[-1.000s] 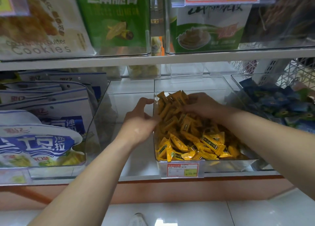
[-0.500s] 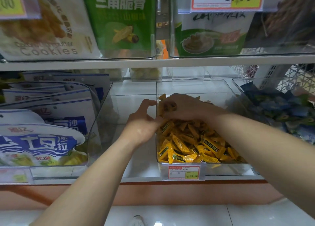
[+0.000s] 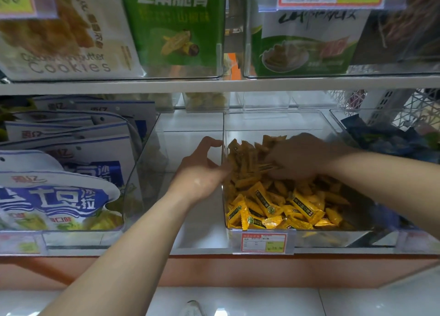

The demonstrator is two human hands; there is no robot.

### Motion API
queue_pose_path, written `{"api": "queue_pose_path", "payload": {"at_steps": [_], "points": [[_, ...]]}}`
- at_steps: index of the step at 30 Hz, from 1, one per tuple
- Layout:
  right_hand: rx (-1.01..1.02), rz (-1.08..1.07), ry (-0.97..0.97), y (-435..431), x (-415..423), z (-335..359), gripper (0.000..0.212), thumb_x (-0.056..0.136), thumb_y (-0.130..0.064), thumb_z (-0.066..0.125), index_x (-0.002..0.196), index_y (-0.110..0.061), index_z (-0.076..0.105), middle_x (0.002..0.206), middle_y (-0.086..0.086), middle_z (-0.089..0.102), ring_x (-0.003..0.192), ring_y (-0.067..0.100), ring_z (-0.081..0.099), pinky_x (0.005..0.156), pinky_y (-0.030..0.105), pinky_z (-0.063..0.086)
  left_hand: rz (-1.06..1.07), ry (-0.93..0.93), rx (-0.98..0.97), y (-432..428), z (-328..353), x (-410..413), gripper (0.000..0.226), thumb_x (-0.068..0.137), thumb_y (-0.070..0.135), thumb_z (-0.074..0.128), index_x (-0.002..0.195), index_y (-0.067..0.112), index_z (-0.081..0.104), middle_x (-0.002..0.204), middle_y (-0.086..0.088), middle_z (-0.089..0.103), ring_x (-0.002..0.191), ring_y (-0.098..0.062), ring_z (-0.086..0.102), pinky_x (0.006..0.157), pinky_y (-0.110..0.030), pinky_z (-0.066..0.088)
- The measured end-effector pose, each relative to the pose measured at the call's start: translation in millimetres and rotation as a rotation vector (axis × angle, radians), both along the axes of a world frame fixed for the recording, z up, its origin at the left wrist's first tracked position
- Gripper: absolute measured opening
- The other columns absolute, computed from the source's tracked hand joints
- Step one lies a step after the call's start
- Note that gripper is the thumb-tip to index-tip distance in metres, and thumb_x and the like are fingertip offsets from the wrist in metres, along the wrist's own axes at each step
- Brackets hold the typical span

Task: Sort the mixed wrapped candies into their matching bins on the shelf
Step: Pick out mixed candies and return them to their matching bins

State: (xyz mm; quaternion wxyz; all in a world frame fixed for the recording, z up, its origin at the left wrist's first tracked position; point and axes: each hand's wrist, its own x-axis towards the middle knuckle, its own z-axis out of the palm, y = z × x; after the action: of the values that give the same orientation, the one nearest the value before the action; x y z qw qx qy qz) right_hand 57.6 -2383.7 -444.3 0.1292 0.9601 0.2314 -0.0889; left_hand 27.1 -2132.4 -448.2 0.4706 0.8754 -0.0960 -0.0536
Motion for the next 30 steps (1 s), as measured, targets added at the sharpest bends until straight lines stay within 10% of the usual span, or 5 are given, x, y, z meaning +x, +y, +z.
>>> {"api": "queue_pose_path", "payload": {"at_steps": [5,8,12,17,30], "points": [[-0.202,-0.2,0.053,-17,0,24,0.063,0.073,-0.087,0.036,0.085,-0.031,0.063,0.084,-0.007,0.062,0.078,0.015,0.061,0.063,0.031,0.045,-0.011,-0.024,0.022,-2,-2,5,0.043,0.082,0.047,0.061,0.121,0.044,0.046,0.068,0.013,0.071,0.068,-0.006,0.066,0.065,-0.025,0.05],[0.023,-0.085,-0.199,17,20,20,0.057,0.079,-0.077,0.038,0.102,-0.034,0.067,0.101,-0.005,0.062,0.096,0.021,0.059,0.069,0.035,0.043,-0.012,-0.03,-0.002,-4,-3,3,0.044,0.08,0.047,0.061,0.121,0.043,0.046,0.067,0.011,0.071,0.067,-0.006,0.066,0.063,-0.024,0.048],[0.312,-0.075,0.104,63,44,-8,0.043,0.091,-0.058,0.051,0.127,-0.035,0.059,0.127,-0.004,0.057,0.119,0.022,0.055,0.093,0.043,0.049,0.013,-0.028,-0.014,-5,-3,0,0.054,0.069,0.054,0.058,0.121,0.041,0.047,0.066,0.007,0.071,0.069,-0.011,0.068,0.067,-0.026,0.053],[-0.109,-0.074,0.209,50,42,-41,0.064,0.093,-0.075,0.026,0.15,-0.047,0.03,0.163,-0.009,0.016,0.148,0.031,0.009,0.112,0.056,0.031,0.016,-0.044,0.039,-3,-5,1,0.053,0.066,0.054,0.053,0.118,0.047,0.044,0.066,0.009,0.069,0.073,-0.018,0.068,0.079,-0.044,0.057],[0.095,-0.153,0.199,-14,1,9,0.058,0.069,-0.092,0.03,0.075,-0.043,0.059,0.084,-0.016,0.061,0.076,0.001,0.056,0.075,0.034,0.05,0.005,-0.011,0.071,0,-5,4,0.055,0.064,0.054,0.054,0.118,0.051,0.044,0.066,0.02,0.068,0.074,-0.017,0.067,0.075,-0.045,0.058]]}}
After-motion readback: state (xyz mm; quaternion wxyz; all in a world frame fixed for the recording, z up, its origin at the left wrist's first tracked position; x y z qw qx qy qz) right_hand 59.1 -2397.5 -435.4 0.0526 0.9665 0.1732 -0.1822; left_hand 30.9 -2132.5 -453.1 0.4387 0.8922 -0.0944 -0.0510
